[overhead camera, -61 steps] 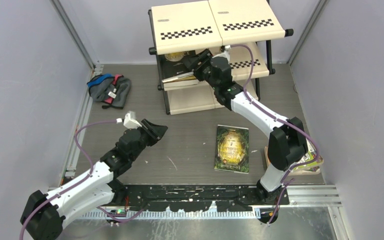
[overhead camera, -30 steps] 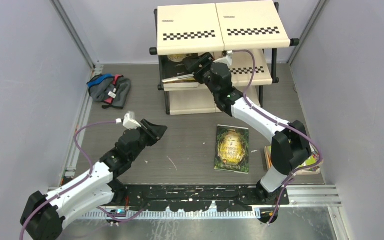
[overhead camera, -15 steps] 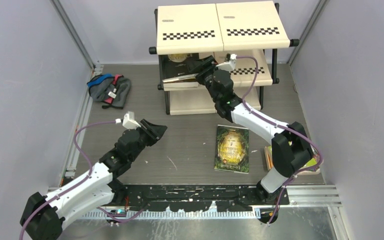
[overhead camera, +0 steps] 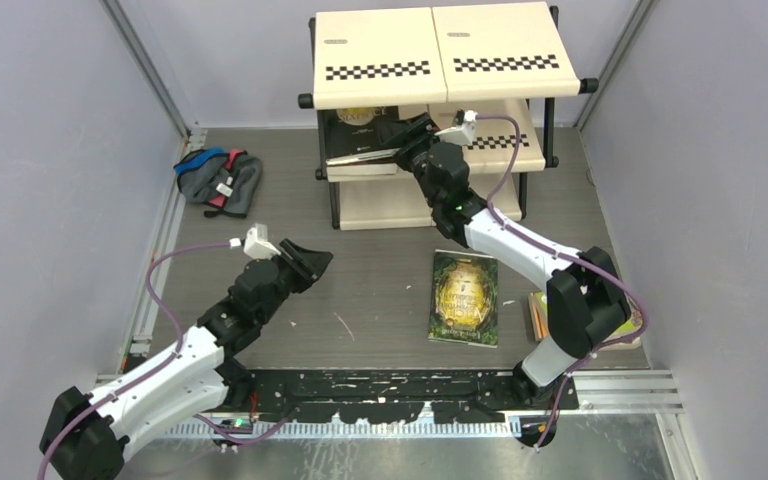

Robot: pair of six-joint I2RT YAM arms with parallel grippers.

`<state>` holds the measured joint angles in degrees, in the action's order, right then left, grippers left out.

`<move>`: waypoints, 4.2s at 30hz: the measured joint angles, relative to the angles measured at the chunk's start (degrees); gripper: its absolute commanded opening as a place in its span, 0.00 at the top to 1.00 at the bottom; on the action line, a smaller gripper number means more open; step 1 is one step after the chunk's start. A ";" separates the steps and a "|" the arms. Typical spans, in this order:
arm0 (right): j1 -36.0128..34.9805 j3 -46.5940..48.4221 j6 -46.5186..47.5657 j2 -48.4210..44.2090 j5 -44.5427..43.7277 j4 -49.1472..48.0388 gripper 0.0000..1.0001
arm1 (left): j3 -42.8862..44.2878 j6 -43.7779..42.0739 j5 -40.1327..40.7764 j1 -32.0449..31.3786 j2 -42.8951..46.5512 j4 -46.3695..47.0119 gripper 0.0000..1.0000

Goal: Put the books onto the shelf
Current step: Place the book on the shelf, then adjust the book on the shelf.

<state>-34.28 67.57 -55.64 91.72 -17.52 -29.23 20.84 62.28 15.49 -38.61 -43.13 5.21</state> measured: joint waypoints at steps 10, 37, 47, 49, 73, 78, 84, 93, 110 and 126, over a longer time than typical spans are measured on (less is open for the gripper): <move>0.02 -2.16 1.09 -2.27 -0.90 0.98 0.30 | 0.00 0.00 -0.02 0.00 -0.61 0.04 0.58; 1.60 -6.80 2.82 -6.23 -6.51 0.63 0.73 | 2.62 -3.19 1.01 0.00 -1.31 -0.39 0.62; 5.95 -6.93 0.57 -5.40 -4.98 0.09 0.82 | 11.87 -9.81 3.56 0.00 -6.71 0.52 0.70; 6.38 -6.91 0.07 -4.46 -4.44 0.02 0.82 | 13.57 -10.84 3.56 0.00 -8.46 1.07 0.71; 3.93 -3.23 -2.21 1.22 -0.68 0.52 0.83 | 25.55 -17.79 0.90 0.00 -16.96 3.17 0.72; 3.28 -3.17 -2.21 1.33 -1.25 0.50 0.83 | 27.63 -17.97 0.13 0.00 -18.49 3.17 0.72; 2.82 -3.17 -2.21 1.31 -2.27 0.46 0.83 | 30.03 -18.45 -0.70 0.00 -20.13 3.56 0.72; 2.45 -4.83 -3.30 0.24 -2.89 -0.35 0.83 | 32.26 -19.28 -1.81 0.00 -23.32 4.22 0.72; 1.75 -8.35 -5.38 -2.14 -3.21 -2.08 0.83 | 36.06 -19.61 -3.67 0.00 -26.91 4.76 0.72; 1.77 -9.42 -4.76 -3.96 -1.09 -0.79 0.83 | 42.86 -25.20 -4.83 0.00 -26.60 -1.62 0.71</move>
<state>-32.51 58.15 -60.40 87.77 -18.61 -30.02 63.70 37.08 10.66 -38.61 -69.73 3.60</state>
